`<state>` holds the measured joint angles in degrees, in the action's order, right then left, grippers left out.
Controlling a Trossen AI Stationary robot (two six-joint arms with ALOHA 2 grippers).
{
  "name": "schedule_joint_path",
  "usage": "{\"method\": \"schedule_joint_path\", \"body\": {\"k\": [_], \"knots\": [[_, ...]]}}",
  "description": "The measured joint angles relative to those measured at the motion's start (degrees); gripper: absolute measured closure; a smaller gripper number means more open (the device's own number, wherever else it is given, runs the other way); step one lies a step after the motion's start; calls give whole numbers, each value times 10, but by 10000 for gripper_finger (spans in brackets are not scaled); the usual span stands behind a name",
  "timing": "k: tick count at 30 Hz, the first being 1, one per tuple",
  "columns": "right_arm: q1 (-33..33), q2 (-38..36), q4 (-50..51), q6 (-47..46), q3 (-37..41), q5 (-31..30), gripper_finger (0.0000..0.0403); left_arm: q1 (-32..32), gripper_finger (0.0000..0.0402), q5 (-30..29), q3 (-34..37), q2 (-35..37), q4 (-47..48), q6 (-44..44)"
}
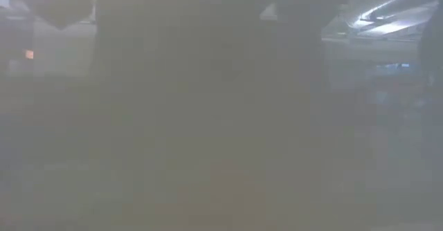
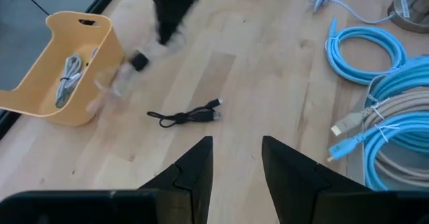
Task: Sort cables into bins
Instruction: Put the brown patterned charger cable into the yellow bin
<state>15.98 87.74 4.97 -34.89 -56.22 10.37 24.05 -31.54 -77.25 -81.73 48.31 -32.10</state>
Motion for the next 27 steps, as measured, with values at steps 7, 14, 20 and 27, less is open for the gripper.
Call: {"method": "schedule_joint_path", "body": {"k": [7, 14, 20, 27], "knots": [[73, 15, 114, 167, -134, -53, 402, -20, 270, 1, 0, 0, -4, -19], [137, 87, 224, 319, -264, -65, 402, -38, 270, 2, 0, 0, -3, -33], [151, 152, 263, 398, -290, -63, 402, -55, 270, 11, 0, 0, -4, -47], [153, 172, 249, 435, -291, -74, 402, -58, 270, 17, 0, 0, 0, -61]]}}
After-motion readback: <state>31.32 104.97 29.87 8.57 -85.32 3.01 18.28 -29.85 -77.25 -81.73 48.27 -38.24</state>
